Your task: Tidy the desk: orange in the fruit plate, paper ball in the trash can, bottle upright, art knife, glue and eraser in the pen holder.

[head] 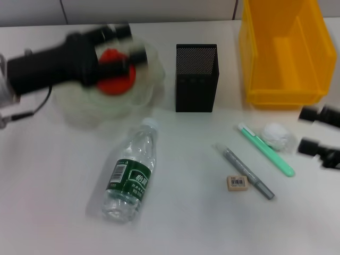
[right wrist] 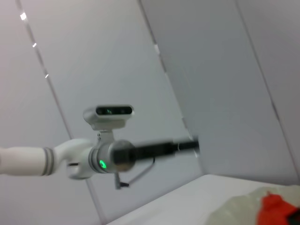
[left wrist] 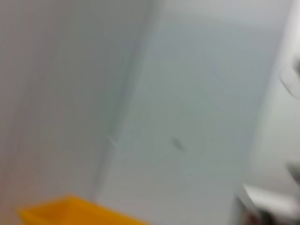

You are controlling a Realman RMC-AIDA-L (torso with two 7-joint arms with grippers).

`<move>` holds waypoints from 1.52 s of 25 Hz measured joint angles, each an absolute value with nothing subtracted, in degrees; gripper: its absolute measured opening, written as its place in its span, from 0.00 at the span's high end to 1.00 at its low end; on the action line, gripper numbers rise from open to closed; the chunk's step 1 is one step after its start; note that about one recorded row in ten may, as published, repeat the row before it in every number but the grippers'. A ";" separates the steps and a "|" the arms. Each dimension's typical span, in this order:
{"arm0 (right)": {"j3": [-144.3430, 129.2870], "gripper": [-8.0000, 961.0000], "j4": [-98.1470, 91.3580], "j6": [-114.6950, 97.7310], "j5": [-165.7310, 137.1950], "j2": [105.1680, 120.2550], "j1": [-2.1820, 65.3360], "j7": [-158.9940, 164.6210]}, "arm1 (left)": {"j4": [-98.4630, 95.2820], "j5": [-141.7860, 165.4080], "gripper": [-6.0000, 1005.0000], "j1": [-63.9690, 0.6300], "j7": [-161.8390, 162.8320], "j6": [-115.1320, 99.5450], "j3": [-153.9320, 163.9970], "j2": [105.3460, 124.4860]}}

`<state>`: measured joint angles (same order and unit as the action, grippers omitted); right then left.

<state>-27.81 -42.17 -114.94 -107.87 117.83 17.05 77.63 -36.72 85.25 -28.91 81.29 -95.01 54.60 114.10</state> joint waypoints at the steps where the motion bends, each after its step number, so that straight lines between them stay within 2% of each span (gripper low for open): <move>1: -27.74 0.14 -45.20 -116.81 -107.52 117.48 17.64 80.34 | -38.49 88.96 0.30 -28.75 81.09 -97.05 54.61 114.06; 2: -27.68 0.14 -48.61 -118.91 -107.28 117.04 18.48 83.81 | -39.70 91.68 0.20 -28.69 81.06 -98.27 54.63 114.12; 5: -28.63 0.14 -63.31 -122.88 -110.28 115.23 22.98 101.27 | -43.59 102.42 0.18 -28.53 81.07 -102.01 54.30 114.75; 7: -29.28 0.14 -67.29 -123.07 -112.78 114.85 24.35 106.42 | -43.64 103.82 0.17 -28.53 81.07 -102.09 54.12 114.90; 8: -31.84 0.14 -74.64 -123.19 -119.51 114.34 27.27 115.34 | -43.59 104.71 0.17 -28.55 80.94 -101.85 54.01 115.06; 11: -35.97 0.14 -81.01 -123.17 -127.42 114.20 30.04 122.69 | -43.41 104.84 0.18 -28.52 80.92 -101.48 53.93 115.20; 12: -38.27 0.14 -83.41 -122.73 -131.35 114.35 31.28 125.34 | -43.38 104.88 0.18 -28.41 80.91 -101.36 53.84 115.18; 13: -43.27 0.14 -86.44 -120.98 -139.29 115.44 33.32 128.62 | -43.37 104.91 0.18 -28.19 80.90 -100.93 53.84 115.26; 14: -43.27 0.14 -86.44 -120.98 -139.29 115.44 33.32 128.62 | -43.37 104.91 0.18 -28.19 80.90 -100.93 53.84 115.26; 15: -48.15 0.14 -88.05 -117.97 -147.23 117.47 34.92 130.83 | -43.32 104.96 0.18 -28.02 80.90 -100.21 53.82 115.39; 16: -48.15 0.14 -88.05 -117.97 -147.23 117.47 34.92 130.83 | -43.32 104.96 0.18 -28.02 80.90 -100.21 53.82 115.39; 18: -55.85 0.14 -87.38 -111.31 -154.89 119.52 35.69 132.76 | -43.29 105.33 0.18 -27.95 80.88 -99.12 53.94 115.62; 23: -66.74 0.14 -77.78 -97.49 -155.65 119.45 35.54 137.55 | -43.21 105.69 0.18 -27.88 80.87 -98.21 53.99 115.77; 35: -72.78 0.30 -64.15 -83.24 -153.38 119.40 37.55 137.39 | -43.06 105.82 0.19 -27.57 80.22 -96.19 54.44 116.65; 38: -72.82 0.38 -64.31 -83.30 -153.29 119.39 37.57 136.81 | -43.06 105.82 0.19 -27.54 80.62 -96.19 54.39 116.65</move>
